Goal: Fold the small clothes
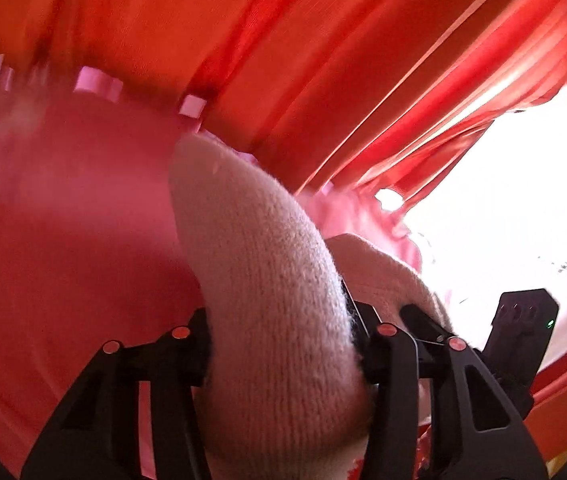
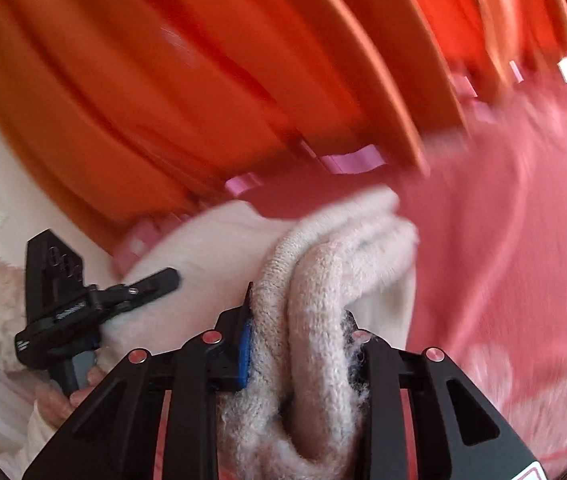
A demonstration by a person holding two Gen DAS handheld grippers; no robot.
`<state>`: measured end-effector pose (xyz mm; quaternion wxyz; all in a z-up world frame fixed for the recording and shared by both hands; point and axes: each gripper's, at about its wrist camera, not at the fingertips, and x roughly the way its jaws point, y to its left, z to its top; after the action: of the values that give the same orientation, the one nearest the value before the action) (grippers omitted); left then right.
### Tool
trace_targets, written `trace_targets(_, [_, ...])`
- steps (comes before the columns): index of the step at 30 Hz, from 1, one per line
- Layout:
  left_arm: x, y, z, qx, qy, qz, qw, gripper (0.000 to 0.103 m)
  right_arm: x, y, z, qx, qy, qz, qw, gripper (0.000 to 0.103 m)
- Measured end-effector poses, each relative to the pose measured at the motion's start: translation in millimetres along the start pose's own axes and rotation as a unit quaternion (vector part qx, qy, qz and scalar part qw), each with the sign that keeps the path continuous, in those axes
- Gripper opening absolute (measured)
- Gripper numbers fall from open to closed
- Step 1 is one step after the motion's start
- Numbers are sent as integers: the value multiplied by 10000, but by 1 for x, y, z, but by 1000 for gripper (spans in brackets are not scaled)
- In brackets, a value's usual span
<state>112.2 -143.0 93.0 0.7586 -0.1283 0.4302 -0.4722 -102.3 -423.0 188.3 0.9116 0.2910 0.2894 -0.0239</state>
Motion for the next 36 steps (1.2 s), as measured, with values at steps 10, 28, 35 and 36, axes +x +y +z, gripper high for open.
trace_targets(10, [-39,40,73,355,-711,729,9942,66,85,18,36,312,-102,298,9990,40])
trace_targets(28, [28,118,-8,135,-28,2626,9648,77,225,-7,-72,-434,1705,-1770,9683,3])
trace_targets(35, [14,114,-48,219,110,3024,9529,76,156,24,-86,-580,1067,-1595,9797,21])
trace_targets(36, [9,110,-55,290,106,3107,9500,77,144,27,-97,-708,986,-1739,9773,30])
